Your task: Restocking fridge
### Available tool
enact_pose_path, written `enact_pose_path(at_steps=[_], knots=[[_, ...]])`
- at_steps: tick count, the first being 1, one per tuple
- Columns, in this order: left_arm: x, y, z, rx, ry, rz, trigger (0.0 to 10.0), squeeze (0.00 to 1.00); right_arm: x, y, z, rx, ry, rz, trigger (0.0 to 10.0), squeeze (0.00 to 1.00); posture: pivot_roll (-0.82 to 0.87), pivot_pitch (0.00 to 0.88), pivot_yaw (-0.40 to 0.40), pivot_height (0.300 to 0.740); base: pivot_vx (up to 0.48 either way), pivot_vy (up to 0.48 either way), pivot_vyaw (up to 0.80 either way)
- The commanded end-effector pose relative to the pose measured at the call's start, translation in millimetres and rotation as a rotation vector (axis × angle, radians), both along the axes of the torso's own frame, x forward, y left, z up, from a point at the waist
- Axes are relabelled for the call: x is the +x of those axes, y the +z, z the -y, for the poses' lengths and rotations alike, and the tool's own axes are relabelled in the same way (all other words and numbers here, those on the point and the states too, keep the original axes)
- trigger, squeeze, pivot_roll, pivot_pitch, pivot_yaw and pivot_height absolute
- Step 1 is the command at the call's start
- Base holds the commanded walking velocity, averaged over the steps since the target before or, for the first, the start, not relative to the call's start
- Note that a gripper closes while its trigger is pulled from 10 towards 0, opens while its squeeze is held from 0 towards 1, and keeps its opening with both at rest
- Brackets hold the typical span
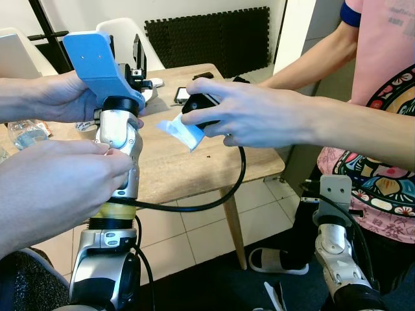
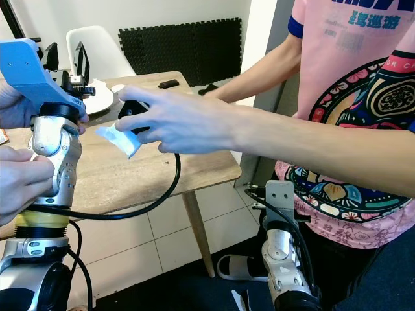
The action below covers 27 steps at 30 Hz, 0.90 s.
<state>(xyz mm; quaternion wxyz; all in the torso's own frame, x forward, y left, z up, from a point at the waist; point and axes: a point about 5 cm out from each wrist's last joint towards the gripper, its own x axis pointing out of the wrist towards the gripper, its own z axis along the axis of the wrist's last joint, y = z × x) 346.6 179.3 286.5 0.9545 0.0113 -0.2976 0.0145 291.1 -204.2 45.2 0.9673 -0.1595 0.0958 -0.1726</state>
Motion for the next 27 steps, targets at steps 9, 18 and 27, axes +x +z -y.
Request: enact_pose_path(at_steps=[9,18,27], knots=[[2.9,-1.4,-0.1,0.03,0.006,-0.018,10.0,0.0,-0.5,-2.1,4.4,0.007,-0.015,-0.007,10.0,0.0,0.0,0.0,0.009,0.74,0.0,0.0,0.0],[1.8,-1.1,-0.6,0.029,0.009,-0.016,10.0,0.0,-1.2,-2.4,4.5,0.007,-0.015,-0.007,10.0,0.0,-0.01,0.0,0.007,0.74,0.0,0.0,0.0],[1.5,-1.5,0.0,0.029,0.009,-0.016,10.0,0.0,-2.0,-2.8,5.0,0.005,-0.016,-0.008,10.0,0.0,-0.01,0.0,0.006,0.74,0.0,0.0,0.0]])
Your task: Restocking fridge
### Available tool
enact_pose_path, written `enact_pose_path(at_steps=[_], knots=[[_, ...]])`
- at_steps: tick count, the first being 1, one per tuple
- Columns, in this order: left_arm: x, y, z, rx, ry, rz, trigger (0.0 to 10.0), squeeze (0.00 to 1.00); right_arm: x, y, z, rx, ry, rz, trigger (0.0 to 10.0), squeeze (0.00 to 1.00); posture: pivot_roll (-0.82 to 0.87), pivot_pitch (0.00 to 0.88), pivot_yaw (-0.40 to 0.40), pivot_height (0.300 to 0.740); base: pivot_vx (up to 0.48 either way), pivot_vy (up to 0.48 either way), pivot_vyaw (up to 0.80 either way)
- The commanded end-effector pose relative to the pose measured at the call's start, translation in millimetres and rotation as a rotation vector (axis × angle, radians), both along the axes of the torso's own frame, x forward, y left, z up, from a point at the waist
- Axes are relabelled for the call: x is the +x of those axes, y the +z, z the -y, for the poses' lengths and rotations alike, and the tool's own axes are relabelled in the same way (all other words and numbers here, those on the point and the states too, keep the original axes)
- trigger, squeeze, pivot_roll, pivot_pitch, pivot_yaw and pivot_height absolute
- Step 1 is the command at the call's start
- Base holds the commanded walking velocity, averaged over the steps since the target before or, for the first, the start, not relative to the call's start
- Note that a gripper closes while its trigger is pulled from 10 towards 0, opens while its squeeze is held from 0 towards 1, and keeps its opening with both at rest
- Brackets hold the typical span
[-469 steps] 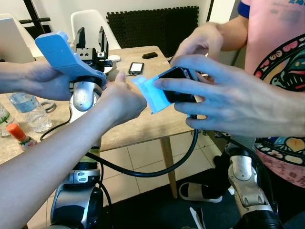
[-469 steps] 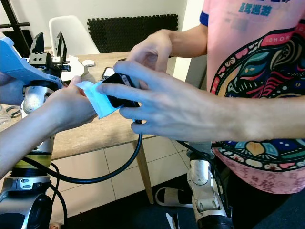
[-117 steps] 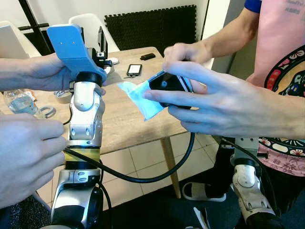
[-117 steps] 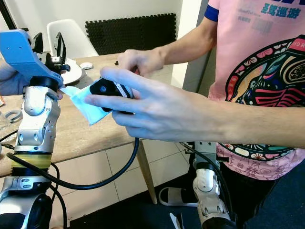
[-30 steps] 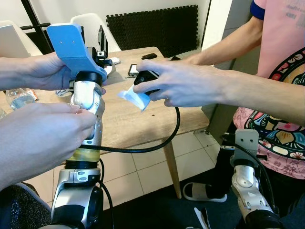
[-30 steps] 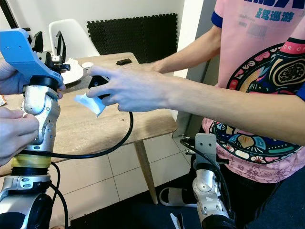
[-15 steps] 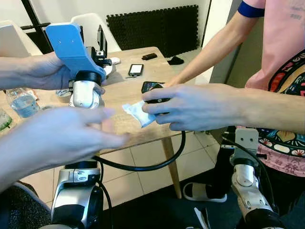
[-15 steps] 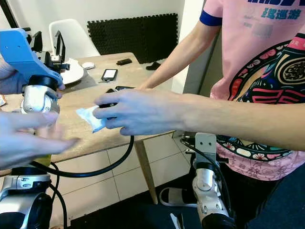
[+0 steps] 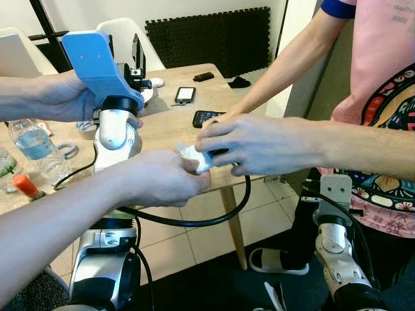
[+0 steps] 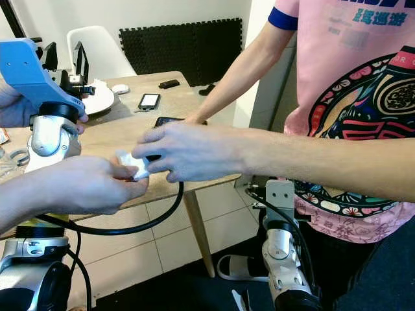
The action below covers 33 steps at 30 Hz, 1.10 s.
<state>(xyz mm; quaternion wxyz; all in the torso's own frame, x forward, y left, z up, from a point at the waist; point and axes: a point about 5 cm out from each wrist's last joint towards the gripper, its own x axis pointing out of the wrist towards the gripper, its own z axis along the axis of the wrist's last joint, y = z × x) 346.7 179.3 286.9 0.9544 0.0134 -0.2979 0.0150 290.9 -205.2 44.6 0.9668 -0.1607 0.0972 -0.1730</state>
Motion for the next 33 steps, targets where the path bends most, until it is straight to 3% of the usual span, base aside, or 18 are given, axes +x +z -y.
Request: enact_pose_path(at_steps=[1,33], knots=[[1.5,-1.9,0.1,0.026,0.006,-0.017,10.0,0.0,-1.8,-2.3,3.9,0.007,-0.015,-0.005,10.0,0.0,-0.01,0.0,0.007,0.74,0.0,0.0,0.0],[1.9,0.2,-0.1,0.036,0.008,-0.01,10.0,0.0,-0.9,-1.6,3.4,0.007,-0.018,-0.003,10.0,0.0,-0.01,0.0,0.012,0.74,0.0,0.0,0.0]])
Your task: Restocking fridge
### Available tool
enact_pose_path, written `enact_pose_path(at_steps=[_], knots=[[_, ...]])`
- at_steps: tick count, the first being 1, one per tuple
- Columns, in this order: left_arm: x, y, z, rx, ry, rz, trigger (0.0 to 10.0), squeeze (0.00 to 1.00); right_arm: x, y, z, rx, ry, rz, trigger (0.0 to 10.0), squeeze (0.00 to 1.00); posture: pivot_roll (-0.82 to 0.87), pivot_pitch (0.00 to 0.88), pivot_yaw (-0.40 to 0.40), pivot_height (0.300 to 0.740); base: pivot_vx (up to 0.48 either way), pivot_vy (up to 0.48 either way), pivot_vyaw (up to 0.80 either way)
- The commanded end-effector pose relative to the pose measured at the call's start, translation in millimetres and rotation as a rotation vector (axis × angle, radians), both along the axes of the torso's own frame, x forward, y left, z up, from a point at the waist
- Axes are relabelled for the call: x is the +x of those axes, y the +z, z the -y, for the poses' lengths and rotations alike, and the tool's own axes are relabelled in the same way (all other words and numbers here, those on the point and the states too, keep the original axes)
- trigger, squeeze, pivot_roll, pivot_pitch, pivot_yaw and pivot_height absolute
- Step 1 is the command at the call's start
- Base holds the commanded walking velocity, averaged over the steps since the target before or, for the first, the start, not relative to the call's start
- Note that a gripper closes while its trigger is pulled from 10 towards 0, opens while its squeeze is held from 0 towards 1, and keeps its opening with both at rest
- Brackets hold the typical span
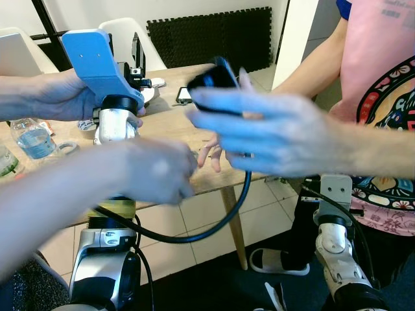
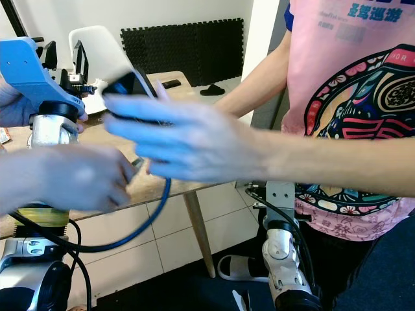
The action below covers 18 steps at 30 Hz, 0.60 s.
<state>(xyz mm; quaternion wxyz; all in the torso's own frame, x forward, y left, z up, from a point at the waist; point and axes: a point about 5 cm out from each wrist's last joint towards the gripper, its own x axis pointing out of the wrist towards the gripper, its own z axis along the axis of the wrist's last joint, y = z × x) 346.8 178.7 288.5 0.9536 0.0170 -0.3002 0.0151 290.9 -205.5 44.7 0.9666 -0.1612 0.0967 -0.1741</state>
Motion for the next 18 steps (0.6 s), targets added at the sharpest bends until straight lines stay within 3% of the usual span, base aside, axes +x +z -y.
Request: enact_pose_path(at_steps=[1,18], knots=[[1.8,-1.3,-0.2,0.033,0.005,-0.014,10.0,0.0,-1.0,-1.7,3.0,0.008,-0.017,-0.004,10.0,0.0,-0.01,0.0,0.012,0.74,0.0,0.0,0.0],[2.6,-0.7,0.7,0.042,0.0,-0.012,10.0,0.0,-0.6,-2.5,2.5,0.009,-0.018,-0.006,10.0,0.0,-0.01,0.0,0.017,0.74,0.0,0.0,0.0]])
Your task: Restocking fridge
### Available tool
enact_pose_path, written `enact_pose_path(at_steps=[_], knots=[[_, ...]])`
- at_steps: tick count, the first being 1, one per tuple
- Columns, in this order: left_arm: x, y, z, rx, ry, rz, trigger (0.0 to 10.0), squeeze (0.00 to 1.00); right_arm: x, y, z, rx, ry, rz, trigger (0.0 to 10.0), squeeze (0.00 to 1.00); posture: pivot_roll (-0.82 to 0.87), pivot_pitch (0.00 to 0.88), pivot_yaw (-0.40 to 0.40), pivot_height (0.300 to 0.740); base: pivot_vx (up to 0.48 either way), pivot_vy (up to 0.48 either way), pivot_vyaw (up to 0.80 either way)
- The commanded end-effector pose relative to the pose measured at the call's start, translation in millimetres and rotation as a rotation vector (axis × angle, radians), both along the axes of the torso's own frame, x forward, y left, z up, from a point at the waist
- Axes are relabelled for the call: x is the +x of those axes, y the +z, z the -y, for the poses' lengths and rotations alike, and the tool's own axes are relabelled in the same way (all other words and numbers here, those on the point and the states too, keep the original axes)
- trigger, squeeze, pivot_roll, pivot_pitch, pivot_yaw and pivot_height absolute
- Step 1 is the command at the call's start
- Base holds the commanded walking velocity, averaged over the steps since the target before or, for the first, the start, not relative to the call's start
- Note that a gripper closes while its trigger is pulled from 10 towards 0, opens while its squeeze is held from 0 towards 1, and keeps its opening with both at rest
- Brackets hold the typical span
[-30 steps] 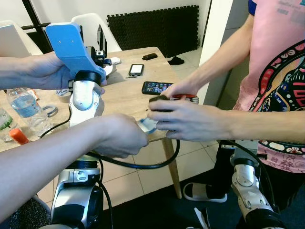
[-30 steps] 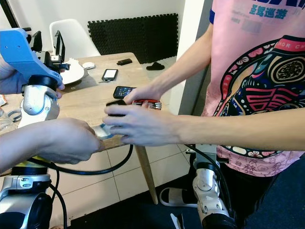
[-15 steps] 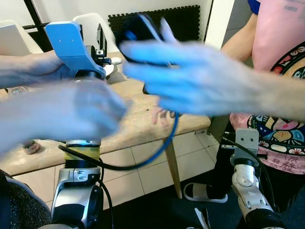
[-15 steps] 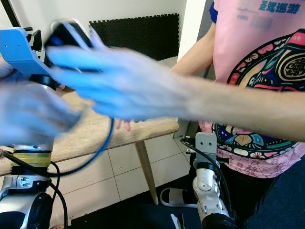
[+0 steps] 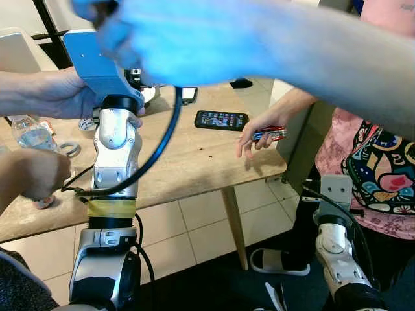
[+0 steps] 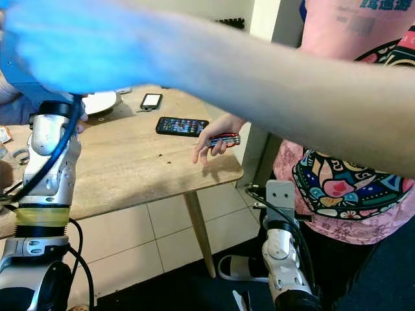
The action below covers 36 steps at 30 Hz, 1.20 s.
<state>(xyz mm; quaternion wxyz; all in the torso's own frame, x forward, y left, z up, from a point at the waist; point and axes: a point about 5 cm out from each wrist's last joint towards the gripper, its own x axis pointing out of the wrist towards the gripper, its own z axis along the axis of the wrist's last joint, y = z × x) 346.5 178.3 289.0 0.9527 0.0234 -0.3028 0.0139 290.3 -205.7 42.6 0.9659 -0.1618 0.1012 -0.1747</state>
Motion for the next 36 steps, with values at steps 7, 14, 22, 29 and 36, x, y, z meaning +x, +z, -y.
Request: enact_pose_path(at_steps=[7,14,22,29,36], knots=[[3.7,1.0,0.4,0.031,-0.007,-0.011,10.0,0.0,-0.6,-1.5,1.4,0.01,-0.016,0.001,10.0,0.0,-0.01,0.0,0.02,0.74,0.0,0.0,0.0],[3.6,0.8,-0.1,0.031,-0.004,-0.011,10.0,0.0,-0.8,-1.8,2.0,0.01,-0.018,0.001,10.0,0.0,-0.01,0.0,0.018,0.74,0.0,0.0,0.0],[3.7,0.3,0.3,0.031,-0.004,-0.012,10.0,0.0,-0.8,-1.7,2.4,0.011,-0.019,0.002,10.0,0.0,-0.01,0.0,0.018,0.74,0.0,0.0,0.0],[4.9,0.9,1.9,0.036,-0.011,-0.011,10.0,0.0,-0.2,-2.0,2.9,0.01,-0.015,-0.002,10.0,0.0,-0.01,0.0,0.014,0.74,0.0,0.0,0.0],[3.2,-0.6,2.1,0.033,-0.008,-0.01,10.0,0.0,-7.5,-4.5,10.4,0.054,-0.063,-0.002,10.0,0.0,-0.01,0.0,0.004,0.74,0.0,0.0,0.0]])
